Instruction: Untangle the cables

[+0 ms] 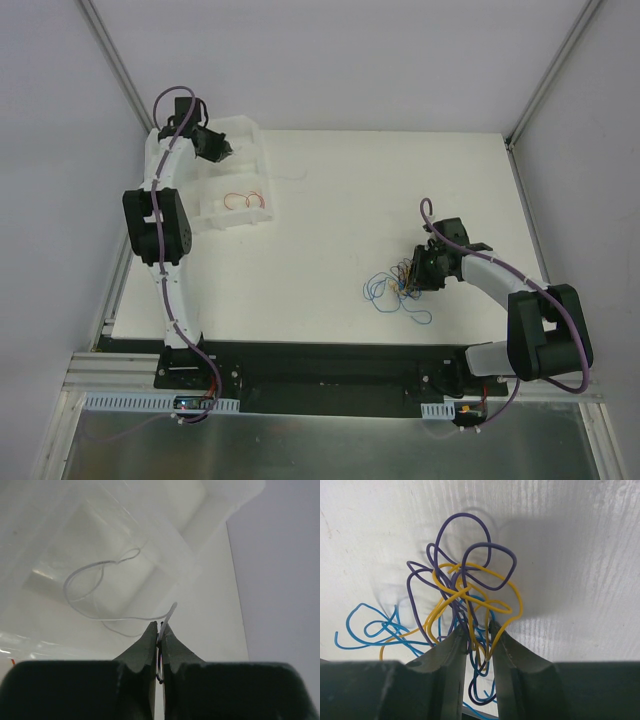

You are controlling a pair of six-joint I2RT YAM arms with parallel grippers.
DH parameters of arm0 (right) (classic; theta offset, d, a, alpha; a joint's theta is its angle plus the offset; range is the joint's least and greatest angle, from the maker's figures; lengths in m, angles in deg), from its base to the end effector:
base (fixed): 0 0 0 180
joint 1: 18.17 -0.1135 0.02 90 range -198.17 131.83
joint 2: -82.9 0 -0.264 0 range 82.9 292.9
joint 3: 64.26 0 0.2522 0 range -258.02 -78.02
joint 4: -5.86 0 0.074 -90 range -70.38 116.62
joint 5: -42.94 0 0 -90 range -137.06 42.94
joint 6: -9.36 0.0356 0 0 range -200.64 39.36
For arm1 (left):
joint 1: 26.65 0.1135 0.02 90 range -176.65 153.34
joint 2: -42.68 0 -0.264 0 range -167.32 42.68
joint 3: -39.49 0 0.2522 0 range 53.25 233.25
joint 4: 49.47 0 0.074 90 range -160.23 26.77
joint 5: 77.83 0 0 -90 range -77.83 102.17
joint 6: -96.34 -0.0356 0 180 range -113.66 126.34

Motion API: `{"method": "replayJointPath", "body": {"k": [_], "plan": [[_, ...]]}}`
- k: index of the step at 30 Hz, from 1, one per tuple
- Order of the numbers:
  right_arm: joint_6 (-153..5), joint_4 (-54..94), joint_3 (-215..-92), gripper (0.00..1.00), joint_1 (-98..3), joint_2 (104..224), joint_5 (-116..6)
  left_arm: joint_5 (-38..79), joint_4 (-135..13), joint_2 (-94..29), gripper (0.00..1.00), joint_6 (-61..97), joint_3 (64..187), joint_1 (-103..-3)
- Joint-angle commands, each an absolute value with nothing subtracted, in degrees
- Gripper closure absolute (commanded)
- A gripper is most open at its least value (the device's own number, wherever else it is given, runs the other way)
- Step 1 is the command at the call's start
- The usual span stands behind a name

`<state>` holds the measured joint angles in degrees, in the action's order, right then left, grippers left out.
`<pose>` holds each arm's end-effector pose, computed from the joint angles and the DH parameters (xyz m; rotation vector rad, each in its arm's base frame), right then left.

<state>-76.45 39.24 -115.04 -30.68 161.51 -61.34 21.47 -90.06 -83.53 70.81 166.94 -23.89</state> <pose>0.2355 0.0612 0.1595 -0.2771 2.6358 0.4270 0.5122 0.0189 0.2628 -1.2299 2.0141 -0.7370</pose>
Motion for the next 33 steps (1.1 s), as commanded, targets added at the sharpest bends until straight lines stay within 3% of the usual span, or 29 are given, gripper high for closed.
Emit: {"method": "replayJointPath", "body": {"k": [1,2,4,6,11,16,26,29,33], "plan": [[-77.7,41.1,-115.1,0.71,-31.1,163.0,-60.2,14.3,-92.0,-80.7,1.00,66.0,166.5,-22.7],[-77.7,41.1,-115.2,0.71,-31.1,163.1,-60.2,15.0,-92.4,-80.8,0.95,65.2,166.4,-22.6],[-77.8,41.1,-115.1,0.71,-31.1,163.1,-60.2,16.1,-93.0,-80.8,0.71,64.2,166.1,-22.6],[-78.0,41.2,-115.5,0.70,-31.0,163.2,-60.2,16.8,-93.1,-80.3,0.54,63.2,165.8,-22.7],[-78.1,41.3,-115.6,0.70,-31.0,163.4,-60.2,16.9,-93.1,-79.2,0.34,54.9,170.1,-25.2],[-78.0,41.2,-115.6,0.70,-31.2,163.4,-60.1,13.8,-92.8,-78.2,0.30,48.5,170.9,-31.1],[-78.0,41.6,-115.6,0.69,-31.7,163.3,-59.6,10.3,-88.6,-88.7,0.36,28.3,180.2,-43.3],[-78.1,42.0,-115.8,0.68,-32.1,163.7,-59.0,9.7,-88.6,-89.9,0.36,33.6,179.9,-43.4],[-78.1,42.1,-116.0,0.68,-32.6,163.7,-58.7,11.0,-88.6,-89.8,0.38,51.9,175.1,-43.3]]}}
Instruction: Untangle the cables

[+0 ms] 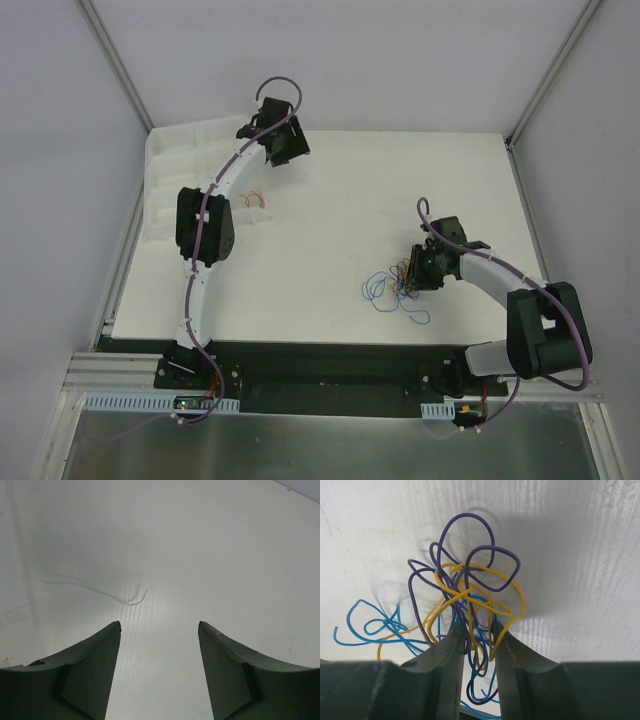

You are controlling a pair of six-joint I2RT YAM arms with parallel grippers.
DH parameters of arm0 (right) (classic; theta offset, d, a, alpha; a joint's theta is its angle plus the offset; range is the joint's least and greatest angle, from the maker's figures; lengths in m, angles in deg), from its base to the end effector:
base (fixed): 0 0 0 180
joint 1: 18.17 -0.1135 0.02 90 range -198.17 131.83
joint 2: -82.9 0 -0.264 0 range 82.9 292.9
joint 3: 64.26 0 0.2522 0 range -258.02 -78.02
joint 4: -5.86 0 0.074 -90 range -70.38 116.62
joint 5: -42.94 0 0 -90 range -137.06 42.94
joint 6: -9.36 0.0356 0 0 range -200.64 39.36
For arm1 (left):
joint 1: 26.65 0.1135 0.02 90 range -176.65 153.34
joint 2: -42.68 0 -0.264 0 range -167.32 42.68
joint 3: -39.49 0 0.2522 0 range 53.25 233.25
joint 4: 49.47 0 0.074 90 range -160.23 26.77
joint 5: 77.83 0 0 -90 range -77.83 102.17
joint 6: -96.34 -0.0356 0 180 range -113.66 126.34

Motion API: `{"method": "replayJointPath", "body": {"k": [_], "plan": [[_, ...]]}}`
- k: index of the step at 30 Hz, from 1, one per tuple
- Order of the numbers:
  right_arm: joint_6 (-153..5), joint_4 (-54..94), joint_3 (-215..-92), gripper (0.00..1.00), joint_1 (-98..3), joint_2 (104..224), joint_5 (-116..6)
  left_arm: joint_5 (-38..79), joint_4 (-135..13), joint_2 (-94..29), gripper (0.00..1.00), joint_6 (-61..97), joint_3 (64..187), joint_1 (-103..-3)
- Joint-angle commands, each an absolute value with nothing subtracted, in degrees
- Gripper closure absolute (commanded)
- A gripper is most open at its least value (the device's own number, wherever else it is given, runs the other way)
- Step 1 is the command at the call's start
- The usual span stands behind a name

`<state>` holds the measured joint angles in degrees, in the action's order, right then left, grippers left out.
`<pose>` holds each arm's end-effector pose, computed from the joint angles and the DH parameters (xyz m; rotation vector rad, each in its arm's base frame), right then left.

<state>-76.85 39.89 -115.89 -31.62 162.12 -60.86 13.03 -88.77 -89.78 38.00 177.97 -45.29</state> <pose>0.2370 0.0654 0.1605 -0.3048 2.6412 0.4187 0.5121 -0.1733 0.2746 -0.2404 2.1852 -0.5193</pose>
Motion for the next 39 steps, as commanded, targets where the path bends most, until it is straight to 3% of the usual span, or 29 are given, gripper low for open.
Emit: {"method": "replayJointPath", "body": {"k": [1,8,15,25,31,36,39], "plan": [[-78.1,42.2,-116.1,0.68,-32.8,163.8,-58.7,11.4,-88.5,-89.9,0.37,57.6,173.9,-43.3],[-78.4,42.3,-116.5,0.68,-33.6,164.6,-59.1,15.4,-87.5,-95.2,0.42,85.0,173.7,-43.3],[-78.4,42.3,-116.4,0.69,-33.6,164.5,-59.1,12.5,-87.8,-95.3,0.39,100.2,169.7,-43.8],[-78.4,42.4,-116.5,0.69,-33.7,164.4,-59.0,9.6,-94.4,-96.4,0.46,115.7,168.6,-44.8],[-78.4,42.4,-116.5,0.69,-33.6,164.5,-59.0,3.4,-94.6,-99.4,0.44,89.3,187.4,-44.9],[-78.4,42.4,-116.6,0.69,-33.7,164.6,-59.1,2.1,-91.9,-94.7,0.44,62.5,185.2,-45.3],[-78.4,42.3,-116.6,0.69,-33.7,164.6,-59.1,7.8,-88.1,-93.1,0.44,46.6,181.8,-45.4]]}}
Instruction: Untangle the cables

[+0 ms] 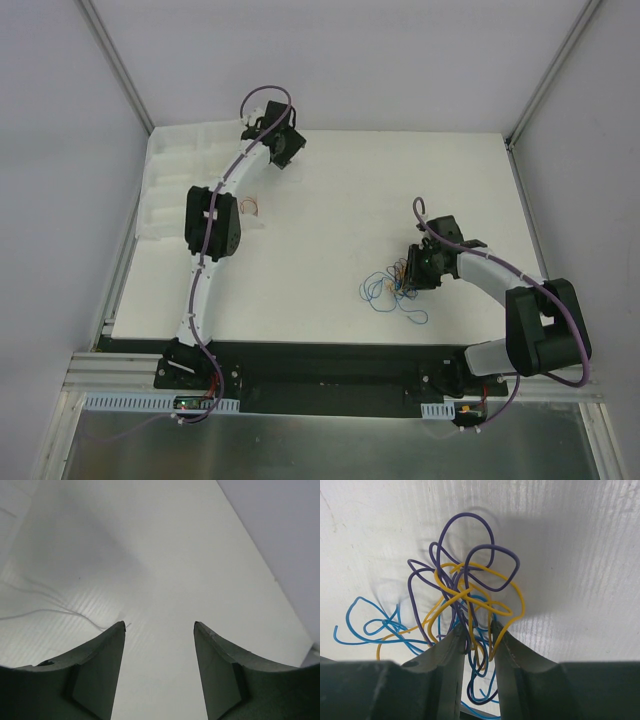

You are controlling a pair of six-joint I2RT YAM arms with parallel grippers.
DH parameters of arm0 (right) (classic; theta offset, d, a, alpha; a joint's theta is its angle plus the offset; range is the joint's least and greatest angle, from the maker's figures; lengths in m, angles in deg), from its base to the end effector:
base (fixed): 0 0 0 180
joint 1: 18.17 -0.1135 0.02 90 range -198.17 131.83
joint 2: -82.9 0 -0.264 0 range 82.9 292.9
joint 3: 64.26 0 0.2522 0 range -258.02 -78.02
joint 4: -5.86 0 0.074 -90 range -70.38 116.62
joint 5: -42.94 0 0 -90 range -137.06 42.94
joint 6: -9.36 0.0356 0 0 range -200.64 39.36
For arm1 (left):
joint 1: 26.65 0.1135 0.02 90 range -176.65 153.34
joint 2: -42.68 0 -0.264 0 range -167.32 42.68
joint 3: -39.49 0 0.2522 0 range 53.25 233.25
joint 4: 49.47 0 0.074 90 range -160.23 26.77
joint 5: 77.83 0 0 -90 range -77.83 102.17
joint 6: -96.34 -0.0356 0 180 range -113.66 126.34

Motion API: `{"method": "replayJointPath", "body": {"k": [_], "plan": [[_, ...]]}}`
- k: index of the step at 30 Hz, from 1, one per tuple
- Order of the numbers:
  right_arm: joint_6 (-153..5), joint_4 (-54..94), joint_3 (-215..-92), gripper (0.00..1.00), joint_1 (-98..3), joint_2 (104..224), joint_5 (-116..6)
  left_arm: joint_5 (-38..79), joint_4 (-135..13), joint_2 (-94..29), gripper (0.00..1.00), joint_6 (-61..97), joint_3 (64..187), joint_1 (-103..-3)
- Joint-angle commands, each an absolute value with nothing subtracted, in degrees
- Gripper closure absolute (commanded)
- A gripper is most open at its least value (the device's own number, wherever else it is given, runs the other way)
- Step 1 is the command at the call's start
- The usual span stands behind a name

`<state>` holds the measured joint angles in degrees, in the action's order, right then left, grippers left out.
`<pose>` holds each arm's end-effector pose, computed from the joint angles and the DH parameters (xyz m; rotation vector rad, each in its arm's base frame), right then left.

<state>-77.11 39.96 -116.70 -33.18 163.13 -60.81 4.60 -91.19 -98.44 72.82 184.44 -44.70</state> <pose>0.2388 0.0728 0.1603 -0.3465 2.6433 0.4245 0.5371 -0.1701 0.2289 -1.0140 2.0727 -0.6454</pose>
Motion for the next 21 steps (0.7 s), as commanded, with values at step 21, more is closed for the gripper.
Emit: {"method": "replayJointPath", "body": {"k": [21], "plan": [[-78.4,42.5,-116.5,0.69,-33.7,164.6,-58.8,12.7,-102.2,-102.7,0.39,14.7,189.2,-46.8]]}}
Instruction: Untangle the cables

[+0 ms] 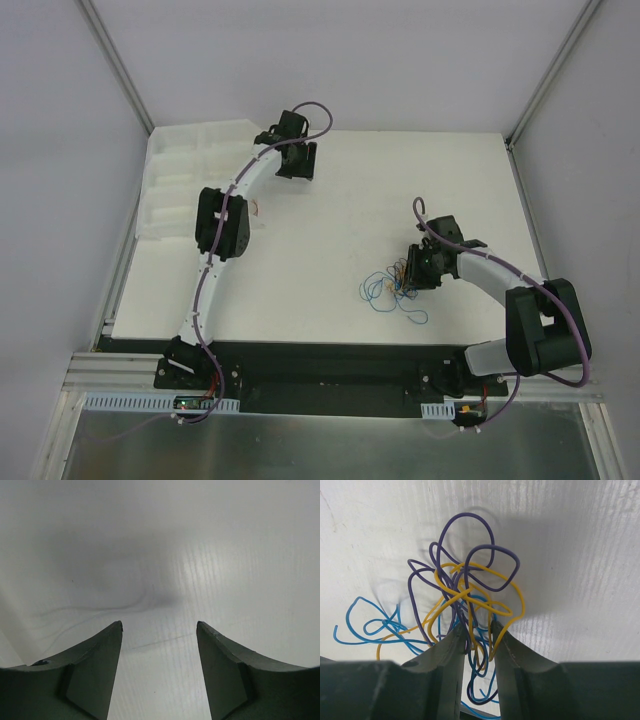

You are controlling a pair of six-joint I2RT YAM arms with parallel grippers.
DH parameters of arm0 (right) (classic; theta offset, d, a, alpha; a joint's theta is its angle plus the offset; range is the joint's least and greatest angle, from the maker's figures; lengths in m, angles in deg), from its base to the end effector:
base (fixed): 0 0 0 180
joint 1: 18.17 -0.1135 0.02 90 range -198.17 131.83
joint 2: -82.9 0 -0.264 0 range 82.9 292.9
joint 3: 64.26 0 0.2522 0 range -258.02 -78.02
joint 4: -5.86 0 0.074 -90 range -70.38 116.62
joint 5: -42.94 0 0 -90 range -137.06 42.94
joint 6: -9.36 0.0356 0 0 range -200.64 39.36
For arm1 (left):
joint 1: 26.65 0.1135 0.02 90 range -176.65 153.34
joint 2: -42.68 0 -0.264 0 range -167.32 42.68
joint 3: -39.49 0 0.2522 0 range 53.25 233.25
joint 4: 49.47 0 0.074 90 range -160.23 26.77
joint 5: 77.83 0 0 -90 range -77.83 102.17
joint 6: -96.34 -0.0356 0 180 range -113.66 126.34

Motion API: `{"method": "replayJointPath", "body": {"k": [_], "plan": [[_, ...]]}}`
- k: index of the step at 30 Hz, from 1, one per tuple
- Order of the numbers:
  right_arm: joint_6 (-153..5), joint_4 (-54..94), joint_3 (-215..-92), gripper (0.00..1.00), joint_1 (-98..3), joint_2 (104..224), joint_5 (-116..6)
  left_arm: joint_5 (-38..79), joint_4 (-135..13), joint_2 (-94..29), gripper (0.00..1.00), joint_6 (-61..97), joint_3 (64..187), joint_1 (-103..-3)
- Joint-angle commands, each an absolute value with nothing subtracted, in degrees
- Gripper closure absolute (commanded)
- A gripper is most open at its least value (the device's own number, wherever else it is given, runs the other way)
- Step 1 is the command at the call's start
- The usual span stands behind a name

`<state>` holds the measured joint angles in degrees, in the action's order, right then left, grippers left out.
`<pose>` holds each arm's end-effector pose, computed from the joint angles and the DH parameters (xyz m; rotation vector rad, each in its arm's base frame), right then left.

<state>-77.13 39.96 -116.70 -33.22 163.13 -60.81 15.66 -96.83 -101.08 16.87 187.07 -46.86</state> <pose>0.2387 0.0729 0.1603 -0.3479 2.6431 0.4247 0.5285 -0.1969 0.2109 0.2292 2.3425 -0.3369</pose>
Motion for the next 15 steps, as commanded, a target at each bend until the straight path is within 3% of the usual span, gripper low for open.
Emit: {"method": "replayJointPath", "body": {"k": [1,8,12,15], "plan": [[-78.4,42.5,-116.6,0.69,-33.8,164.6,-58.8,13.0,-102.4,-103.0,0.39,15.0,189.2,-46.7],[-78.4,42.6,-116.7,0.69,-34.0,164.6,-58.5,13.3,-102.5,-106.9,0.38,15.9,193.0,-46.9],[-78.4,42.8,-116.9,0.69,-34.3,164.7,-58.2,11.0,-102.3,-105.7,0.52,16.2,192.8,-47.0],[-78.4,43.0,-117.0,0.68,-34.4,164.8,-58.0,8.2,-101.0,-103.1,0.54,14.0,191.5,-47.4]]}}
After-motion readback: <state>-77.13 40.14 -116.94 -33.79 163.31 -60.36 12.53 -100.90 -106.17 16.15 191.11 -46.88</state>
